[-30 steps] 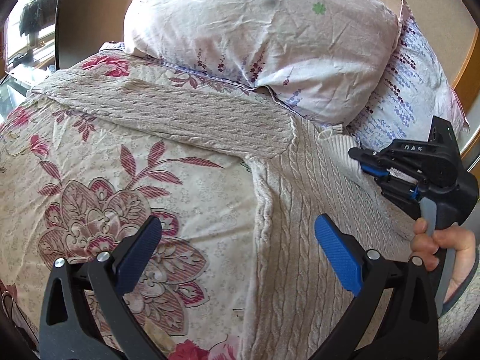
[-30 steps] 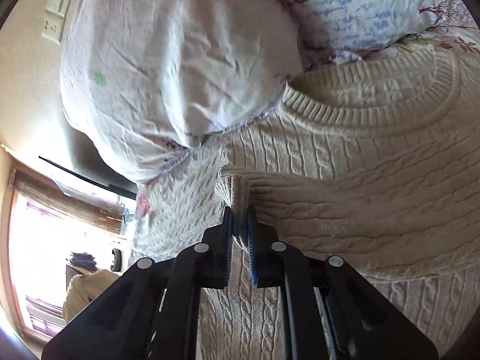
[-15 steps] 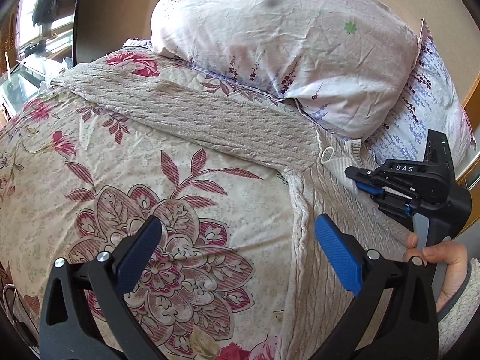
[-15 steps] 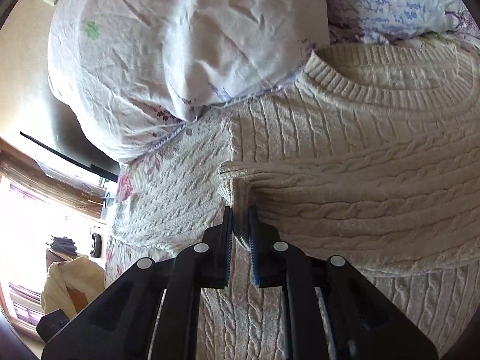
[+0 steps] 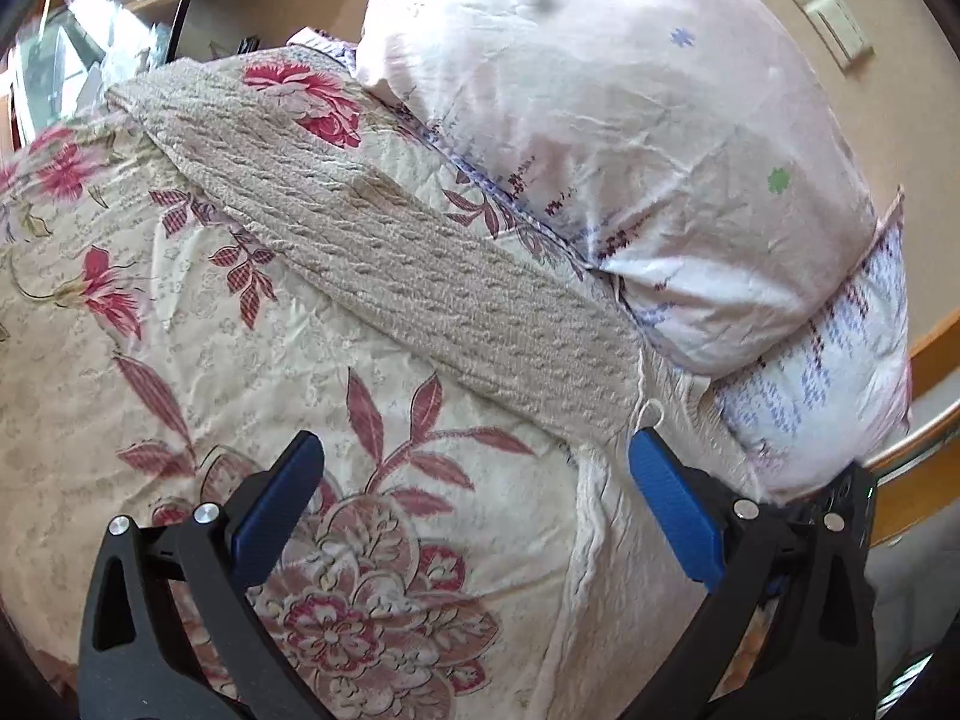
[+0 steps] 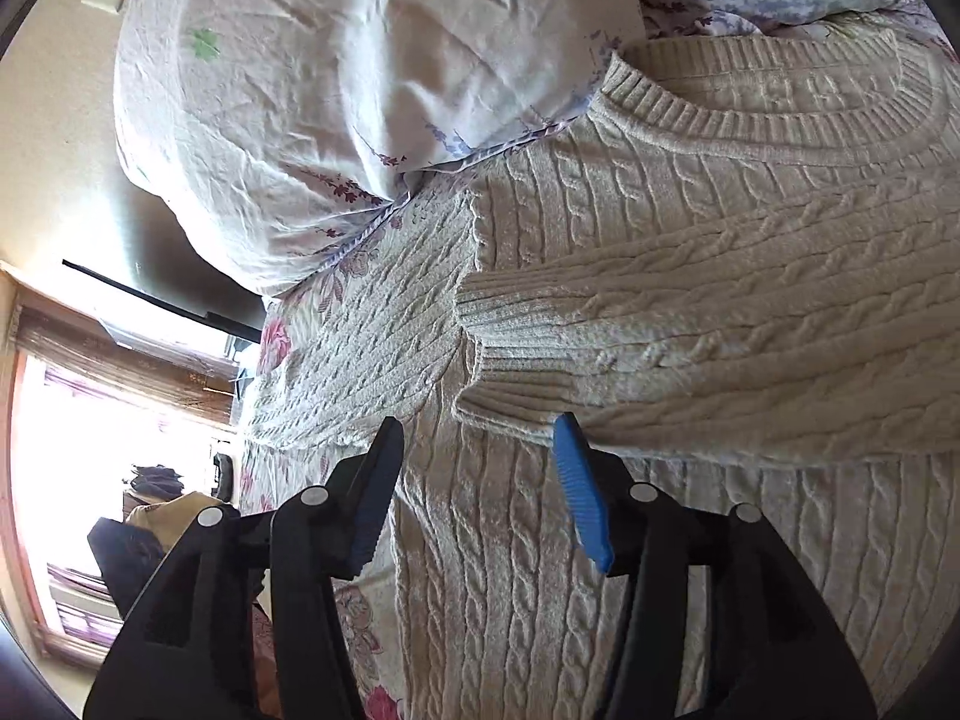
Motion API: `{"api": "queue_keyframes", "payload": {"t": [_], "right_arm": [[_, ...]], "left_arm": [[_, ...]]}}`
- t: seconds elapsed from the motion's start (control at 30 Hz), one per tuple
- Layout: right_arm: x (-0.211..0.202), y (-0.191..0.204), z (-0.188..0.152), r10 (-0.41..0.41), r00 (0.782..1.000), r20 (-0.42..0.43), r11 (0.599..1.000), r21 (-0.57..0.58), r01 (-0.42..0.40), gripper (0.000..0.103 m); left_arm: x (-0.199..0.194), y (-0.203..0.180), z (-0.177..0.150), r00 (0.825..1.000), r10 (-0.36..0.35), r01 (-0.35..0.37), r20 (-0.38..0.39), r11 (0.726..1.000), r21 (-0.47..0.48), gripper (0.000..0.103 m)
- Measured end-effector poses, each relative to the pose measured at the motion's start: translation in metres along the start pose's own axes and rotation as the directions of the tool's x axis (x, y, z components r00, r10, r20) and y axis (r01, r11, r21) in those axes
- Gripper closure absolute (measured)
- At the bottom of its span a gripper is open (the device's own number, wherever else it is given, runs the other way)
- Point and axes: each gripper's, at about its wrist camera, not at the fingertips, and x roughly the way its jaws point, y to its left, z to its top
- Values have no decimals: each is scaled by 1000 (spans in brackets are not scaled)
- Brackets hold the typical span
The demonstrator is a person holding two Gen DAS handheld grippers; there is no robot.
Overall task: Fold small clothes
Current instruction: 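Lay the sleeve down and open the right gripper, then grasp the other sleeve cuff with the left gripper and lift it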
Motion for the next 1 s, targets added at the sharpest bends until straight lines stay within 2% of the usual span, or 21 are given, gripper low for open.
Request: {"api": "queue_keyframes", "payload": {"t": [0.07, 0.13, 0.23, 0.3, 0.33, 0.37, 0.43, 0.5, 0.57, 0.67, 0.73, 0.9, 1.0], "right_arm": [[-11, -6, -3, 4, 1000, 10, 1000, 10, -4, 48], [-23, -13, -5, 6, 1000, 27, 1000, 17, -6, 48], [-44, -23, -6, 13, 999, 50, 1000, 19, -14, 48], [-52, -28, -9, 10, 998, 56, 1000, 13, -11, 48], [-56, -31, -10, 5, 998, 56, 1000, 12, -6, 48], [-59, -34, -13, -3, 999, 53, 1000, 10, 3, 42], [-63, -38, -19, -38, 998, 52, 999, 7, 37, 20], [-64, -38, -27, -73, 996, 48, 997, -4, 73, 12], [-66, -41, -32, -96, 995, 29, 995, -16, 96, 11], [-71, -45, -40, -108, 994, 18, 994, -29, 108, 11], [-78, -52, -42, -110, 994, 20, 994, -17, 110, 11], [-96, -73, -46, -118, 992, 39, 993, 29, 117, 11], [-104, -88, -51, -123, 991, 48, 991, 56, 120, 11]], "left_arm": [[10, 11, 14, 1000, -8, 8, 0, 995, -97, 8], [20, 24, 24, 1000, -21, 18, -10, 980, -197, 18], [37, 42, 29, 996, -84, 67, -35, 936, -345, 31], [40, 44, 32, 995, -103, 89, -16, 921, -380, 35], [44, 45, 34, 994, -110, 92, -24, 916, -390, 44], [47, 46, 34, 993, -117, 96, -29, 909, -407, 47], [52, 51, 35, 992, -125, 103, -20, 887, -450, 55], [54, 55, 36, 993, -120, 106, 2, 868, -485, 59], [54, 57, 38, 993, -113, 109, 23, 852, -513, 60], [53, 59, 38, 995, -95, 99, 35, 843, -528, 65], [58, 59, 37, 996, -91, 90, 26, 844, -529, 94], [61, 55, 35, 996, -70, 90, 59, 855, -510, 96], [55, 39, 40, 992, -74, 112, 102, 886, -451, 97]]}}
